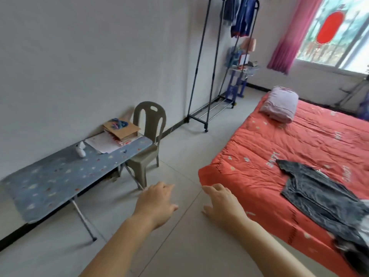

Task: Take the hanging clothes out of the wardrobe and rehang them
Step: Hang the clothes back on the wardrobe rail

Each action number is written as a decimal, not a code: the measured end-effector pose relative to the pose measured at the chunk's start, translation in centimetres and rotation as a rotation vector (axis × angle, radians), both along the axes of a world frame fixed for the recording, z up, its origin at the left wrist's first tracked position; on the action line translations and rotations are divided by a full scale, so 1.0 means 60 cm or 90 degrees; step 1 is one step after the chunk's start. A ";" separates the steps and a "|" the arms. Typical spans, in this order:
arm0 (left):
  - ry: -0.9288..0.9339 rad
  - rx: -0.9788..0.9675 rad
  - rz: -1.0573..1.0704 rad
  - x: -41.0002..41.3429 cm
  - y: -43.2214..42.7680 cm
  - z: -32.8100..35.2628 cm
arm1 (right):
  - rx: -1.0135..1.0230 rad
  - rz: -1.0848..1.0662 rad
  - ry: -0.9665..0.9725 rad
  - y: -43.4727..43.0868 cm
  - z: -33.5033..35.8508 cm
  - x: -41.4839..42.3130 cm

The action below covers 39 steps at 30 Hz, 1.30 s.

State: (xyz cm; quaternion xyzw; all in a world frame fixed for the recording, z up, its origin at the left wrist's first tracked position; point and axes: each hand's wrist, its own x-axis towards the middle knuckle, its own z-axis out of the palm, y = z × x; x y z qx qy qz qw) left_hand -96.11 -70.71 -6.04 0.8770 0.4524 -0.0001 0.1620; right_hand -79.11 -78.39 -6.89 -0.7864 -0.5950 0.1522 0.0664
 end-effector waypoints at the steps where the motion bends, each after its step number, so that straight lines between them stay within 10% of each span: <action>1: 0.003 -0.006 -0.027 0.037 -0.009 -0.002 | -0.001 -0.028 0.000 -0.020 0.000 0.030; 19: 0.062 0.001 -0.338 0.765 -0.131 -0.027 | -0.010 -0.359 0.033 -0.253 -0.031 0.654; 39: 0.118 -0.072 -0.476 1.256 -0.009 -0.102 | -0.080 -0.511 0.083 -0.168 -0.114 1.077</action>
